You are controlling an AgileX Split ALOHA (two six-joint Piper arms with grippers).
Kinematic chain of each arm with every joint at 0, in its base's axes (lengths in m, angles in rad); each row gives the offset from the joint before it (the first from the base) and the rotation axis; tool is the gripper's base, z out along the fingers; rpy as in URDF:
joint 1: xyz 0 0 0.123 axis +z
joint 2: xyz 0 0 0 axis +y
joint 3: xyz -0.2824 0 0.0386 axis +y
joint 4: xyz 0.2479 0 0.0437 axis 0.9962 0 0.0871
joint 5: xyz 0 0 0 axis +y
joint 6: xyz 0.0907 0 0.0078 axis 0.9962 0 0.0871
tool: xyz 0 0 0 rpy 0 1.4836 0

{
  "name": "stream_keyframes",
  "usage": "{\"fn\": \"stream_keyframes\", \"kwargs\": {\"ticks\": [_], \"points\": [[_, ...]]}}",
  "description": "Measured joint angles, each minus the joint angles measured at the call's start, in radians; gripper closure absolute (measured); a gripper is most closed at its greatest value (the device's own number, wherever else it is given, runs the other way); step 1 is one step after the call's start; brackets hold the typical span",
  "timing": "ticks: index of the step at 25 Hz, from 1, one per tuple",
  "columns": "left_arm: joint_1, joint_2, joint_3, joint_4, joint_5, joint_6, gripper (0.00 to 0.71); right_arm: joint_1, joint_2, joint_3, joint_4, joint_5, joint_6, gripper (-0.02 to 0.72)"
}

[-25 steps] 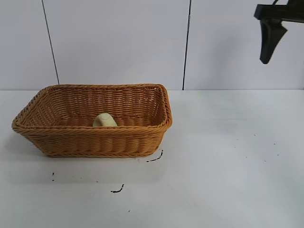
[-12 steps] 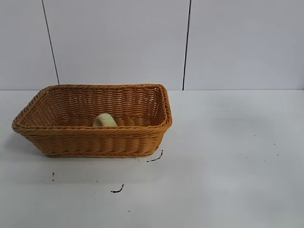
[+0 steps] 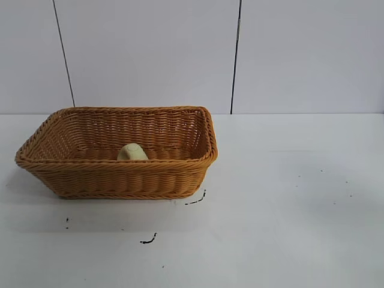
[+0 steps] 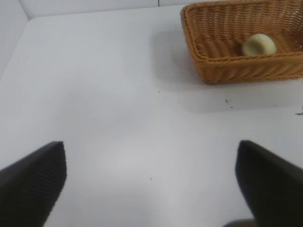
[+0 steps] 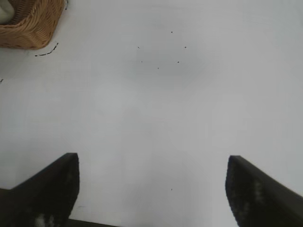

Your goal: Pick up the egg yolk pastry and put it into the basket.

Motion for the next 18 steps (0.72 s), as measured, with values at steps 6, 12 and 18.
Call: {"fn": "stream_keyframes", "kwargs": {"ticks": [6, 12, 18], "points": [[0.0, 0.0, 0.0, 0.0, 0.0, 0.0, 0.014, 0.0, -0.113, 0.0, 0.0, 0.0, 0.002, 0.099], [0.0, 0.0, 0.0, 0.0, 0.0, 0.0, 0.014, 0.001, -0.12, 0.0, 0.0, 0.0, 0.002, 0.099], [0.0, 0.0, 0.0, 0.0, 0.0, 0.0, 0.014, 0.001, -0.12, 0.0, 0.0, 0.0, 0.002, 0.099]]}}
